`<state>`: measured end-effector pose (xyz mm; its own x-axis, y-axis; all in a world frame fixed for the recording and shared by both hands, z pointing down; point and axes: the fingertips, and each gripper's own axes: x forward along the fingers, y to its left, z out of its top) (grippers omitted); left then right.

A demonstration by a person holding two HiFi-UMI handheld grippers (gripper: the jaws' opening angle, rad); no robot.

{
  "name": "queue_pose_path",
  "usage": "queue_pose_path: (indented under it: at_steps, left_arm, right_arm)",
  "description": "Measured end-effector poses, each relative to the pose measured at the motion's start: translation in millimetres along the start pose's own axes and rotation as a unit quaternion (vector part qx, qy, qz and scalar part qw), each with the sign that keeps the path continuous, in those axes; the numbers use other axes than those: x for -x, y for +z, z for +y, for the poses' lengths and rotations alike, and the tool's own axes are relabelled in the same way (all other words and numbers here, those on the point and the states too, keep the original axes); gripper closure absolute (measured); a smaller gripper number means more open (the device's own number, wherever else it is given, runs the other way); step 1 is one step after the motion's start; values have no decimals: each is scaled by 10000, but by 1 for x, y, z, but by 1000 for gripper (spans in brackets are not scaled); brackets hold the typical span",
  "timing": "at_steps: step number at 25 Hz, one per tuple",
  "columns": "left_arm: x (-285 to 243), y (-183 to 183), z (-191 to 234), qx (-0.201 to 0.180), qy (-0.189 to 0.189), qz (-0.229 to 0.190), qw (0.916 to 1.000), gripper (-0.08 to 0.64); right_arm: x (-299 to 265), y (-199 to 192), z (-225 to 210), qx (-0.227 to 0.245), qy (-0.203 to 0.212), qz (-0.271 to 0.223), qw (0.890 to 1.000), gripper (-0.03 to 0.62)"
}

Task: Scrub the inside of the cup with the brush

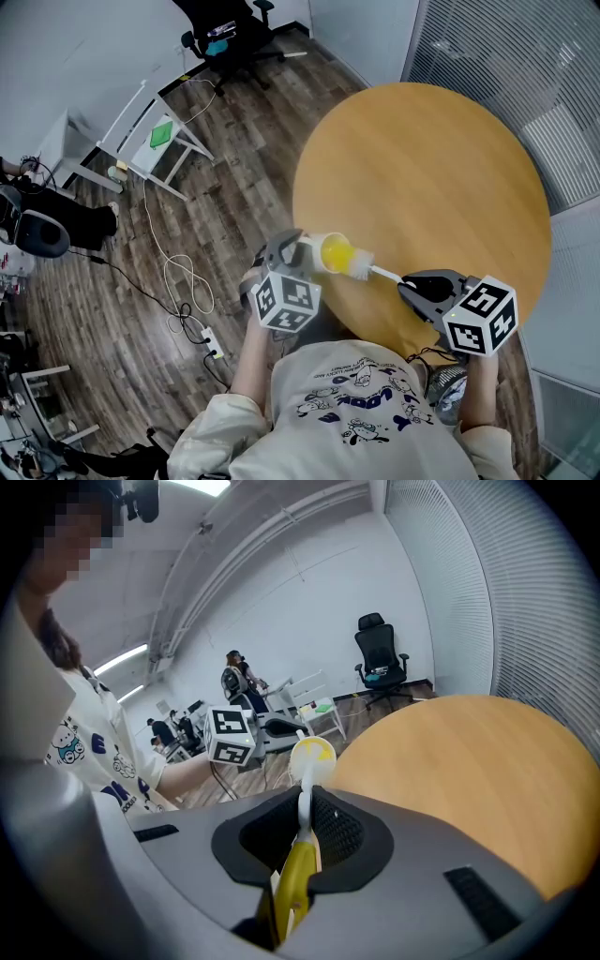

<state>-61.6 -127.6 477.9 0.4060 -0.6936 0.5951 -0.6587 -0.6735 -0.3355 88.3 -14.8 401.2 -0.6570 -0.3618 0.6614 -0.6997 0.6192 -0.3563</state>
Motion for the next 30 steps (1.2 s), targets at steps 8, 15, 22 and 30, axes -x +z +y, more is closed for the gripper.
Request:
queue_pose_path:
  at_steps: [8,15,22,30]
  left_arm:
    - [1,-10,11,272,51,109,9996,522]
    - [-3,-18,15,549,108,177,9983,522]
    - [1,-17,16,1014,60,46,9948,522]
    - [4,-3,17,1542,72,-286,9876,522]
  right_arm:
    - [11,12,5,7,17,-170,9999,545]
    - [20,10,-5,-155,-34,-381,9991,545]
    - [34,23,-25,-433,-448,-1011,9929,545]
    - [34,39,-40,-458,-964,-1625,9809,545]
